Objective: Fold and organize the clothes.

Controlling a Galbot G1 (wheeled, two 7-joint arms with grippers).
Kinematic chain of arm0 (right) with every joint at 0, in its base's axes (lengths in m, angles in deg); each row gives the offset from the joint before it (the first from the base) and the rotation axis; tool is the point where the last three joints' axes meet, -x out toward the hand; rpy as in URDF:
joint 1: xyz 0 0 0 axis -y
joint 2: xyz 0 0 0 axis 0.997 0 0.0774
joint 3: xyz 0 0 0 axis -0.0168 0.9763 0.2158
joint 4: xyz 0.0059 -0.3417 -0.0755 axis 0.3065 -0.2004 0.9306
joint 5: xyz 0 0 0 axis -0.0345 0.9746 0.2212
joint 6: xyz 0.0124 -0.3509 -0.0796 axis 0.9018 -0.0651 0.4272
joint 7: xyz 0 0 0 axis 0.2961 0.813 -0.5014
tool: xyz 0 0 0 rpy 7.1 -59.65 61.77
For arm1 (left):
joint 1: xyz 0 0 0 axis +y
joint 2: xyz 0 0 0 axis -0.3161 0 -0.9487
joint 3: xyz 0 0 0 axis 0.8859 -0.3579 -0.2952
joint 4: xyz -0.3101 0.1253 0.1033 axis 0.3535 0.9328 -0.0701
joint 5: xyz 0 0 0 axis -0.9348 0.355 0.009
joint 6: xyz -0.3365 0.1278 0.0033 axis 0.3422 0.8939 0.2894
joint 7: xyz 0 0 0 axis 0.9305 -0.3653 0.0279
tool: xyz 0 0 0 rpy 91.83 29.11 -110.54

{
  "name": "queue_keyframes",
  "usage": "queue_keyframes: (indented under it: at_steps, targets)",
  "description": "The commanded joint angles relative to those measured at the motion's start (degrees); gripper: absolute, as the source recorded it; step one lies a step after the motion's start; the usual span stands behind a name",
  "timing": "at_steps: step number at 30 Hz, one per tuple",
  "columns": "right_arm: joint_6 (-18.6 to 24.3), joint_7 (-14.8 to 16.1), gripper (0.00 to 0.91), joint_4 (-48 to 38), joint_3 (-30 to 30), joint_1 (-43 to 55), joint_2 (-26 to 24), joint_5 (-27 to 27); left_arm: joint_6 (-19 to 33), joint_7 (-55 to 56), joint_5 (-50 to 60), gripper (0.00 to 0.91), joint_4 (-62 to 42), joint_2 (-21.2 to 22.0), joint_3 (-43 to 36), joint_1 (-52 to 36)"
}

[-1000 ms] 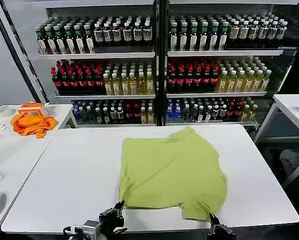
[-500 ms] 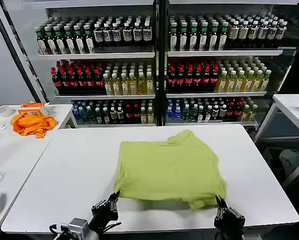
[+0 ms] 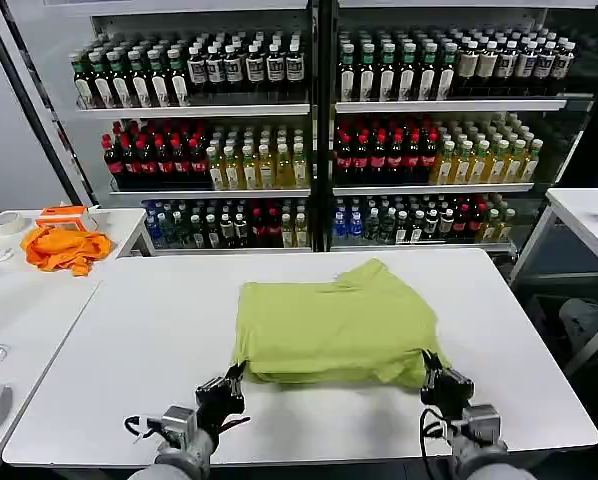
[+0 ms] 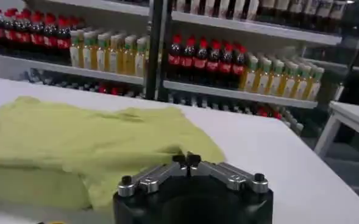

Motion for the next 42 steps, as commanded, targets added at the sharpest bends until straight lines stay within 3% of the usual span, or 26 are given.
queue_keyframes:
  at_steps: [1,2,3,4,6,7,18,22,26,27,28,42]
  targets:
    - [-0.5,0.3,0.0,-7.0,1.9,7.3,-1.3,-0.3,0.5,0.2,0.6,0.03,-8.6,0.0,-2.7,-8.5]
    - [-0.9,0.6,0.282,-7.1,2.2,7.5,-1.2,-0.1,0.5,0.3,0.7,0.04,-8.7,0.2,-2.8,-8.6]
    - [-1.1,0.6,0.655,-7.2,2.3,7.5,-1.1,-0.2,0.4,0.3,0.8,0.081,-8.9,0.3,-2.8,-8.6]
    - [-1.3,1.0,0.907,-7.3,2.7,7.6,-0.9,-0.2,0.3,0.3,0.8,0.353,-9.0,0.4,-2.9,-8.6]
    - [-1.2,1.6,0.907,-7.1,2.8,7.5,-0.5,-0.1,0.3,0.3,1.0,0.877,-8.7,0.6,-2.9,-8.2]
    - [-1.2,2.0,0.907,-6.4,2.5,6.9,-0.2,-0.1,0.3,0.3,1.3,0.907,-8.4,0.8,-2.8,-7.9]
    - [0.4,1.7,0.907,3.5,-4.3,-7.5,1.8,1.0,1.1,1.6,1.9,0.907,-2.8,1.5,0.7,1.8]
    - [-1.9,0.2,0.907,2.1,-5.8,-8.9,3.0,0.0,1.2,1.8,1.7,0.907,-4.6,1.8,0.4,1.7]
    - [-3.6,-0.6,0.877,-2.1,-5.9,-7.2,3.2,-4.1,1.3,2.0,1.0,0.907,-6.9,1.9,-0.3,-0.2]
    - [-3.6,-0.6,0.595,-2.8,-5.7,-6.7,3.0,-5.0,1.6,2.0,1.1,0.675,-7.3,1.8,-0.4,-0.5]
    - [-3.5,-0.8,0.0,-3.5,-5.5,-6.1,3.0,-5.6,2.2,1.9,1.1,0.02,-7.4,1.8,-0.6,-0.9]
    - [-4.2,-1.5,0.0,-5.6,-4.8,-4.3,2.7,-12.2,2.3,1.2,-0.3,0.01,-9.0,1.6,-0.9,-1.6]
